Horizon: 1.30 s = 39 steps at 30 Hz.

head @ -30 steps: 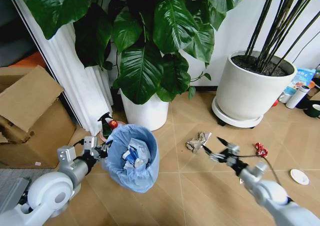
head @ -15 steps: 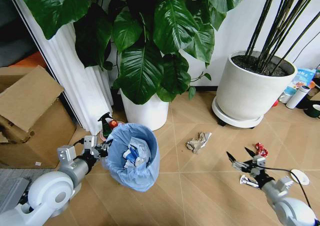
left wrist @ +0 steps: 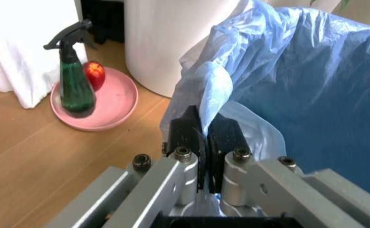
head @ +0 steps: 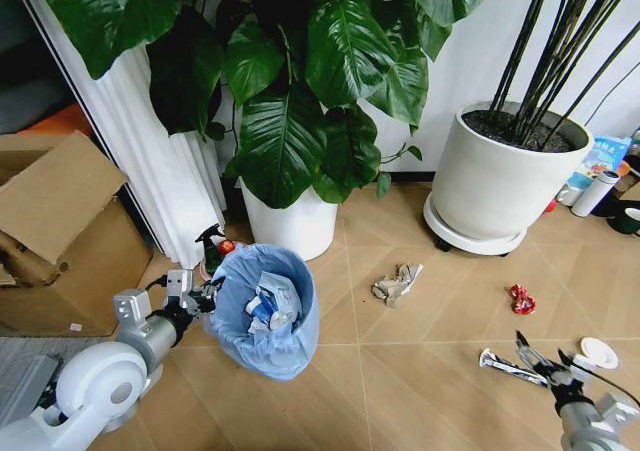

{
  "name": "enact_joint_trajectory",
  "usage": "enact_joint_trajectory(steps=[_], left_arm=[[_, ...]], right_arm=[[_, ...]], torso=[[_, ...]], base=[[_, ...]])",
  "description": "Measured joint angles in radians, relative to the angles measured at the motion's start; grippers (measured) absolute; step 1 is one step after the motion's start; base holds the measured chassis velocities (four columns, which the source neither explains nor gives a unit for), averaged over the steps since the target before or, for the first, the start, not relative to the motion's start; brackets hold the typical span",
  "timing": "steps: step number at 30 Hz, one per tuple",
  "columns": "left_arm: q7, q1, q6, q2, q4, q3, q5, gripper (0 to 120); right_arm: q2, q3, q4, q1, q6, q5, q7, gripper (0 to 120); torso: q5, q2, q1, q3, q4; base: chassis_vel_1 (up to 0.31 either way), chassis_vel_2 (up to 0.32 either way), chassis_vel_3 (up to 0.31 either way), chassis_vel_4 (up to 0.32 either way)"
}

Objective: Pick up the trash bin and place the garbage on the floor into it.

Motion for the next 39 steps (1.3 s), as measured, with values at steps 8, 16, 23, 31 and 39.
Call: enact_joint_trajectory(steps=[8, 16, 23, 31, 39], left_arm=[[-0.001, 0.005, 0.0, 0.006, -0.004, -0.004, -0.003, 0], [-0.006, 0.014, 0.0, 0.013, -0.008, -0.012, -0.008, 0], [-0.013, 0.009, 0.001, 0.012, -0.007, -0.01, -0.011, 0], [-0.016, 0.003, 0.003, 0.011, -0.005, -0.006, -0.015, 0], [-0.019, 0.002, 0.004, 0.011, -0.004, -0.005, -0.018, 0]], right_arm=[[0.057, -0.029, -0.005, 0.067, -0.066, 0.269, 0.094, 100], [0.071, -0.02, -0.014, 0.131, -0.114, 0.426, 0.196, 100], [0.069, -0.011, -0.027, 0.165, -0.155, 0.479, 0.27, 100], [0.075, -0.007, -0.092, 0.205, -0.165, 0.486, 0.285, 100], [0.079, -0.015, -0.179, 0.256, -0.164, 0.479, 0.272, 100]], torso=[[-0.0004, 0.0, 0.0, 0.0, 0.0002], [-0.0003, 0.0, 0.0, 0.0, 0.0002], [-0.0004, 0.0, 0.0, 0.0, 0.0002], [-0.0002, 0.0, 0.0, 0.0, 0.0001], [-0.0002, 0.0, 0.0, 0.0, 0.0001]], base=[[0.0, 0.0, 0.0, 0.0], [0.0, 0.0, 0.0, 0.0], [0.0, 0.0, 0.0, 0.0], [0.0, 0.0, 0.0, 0.0], [0.0, 0.0, 0.0, 0.0]])
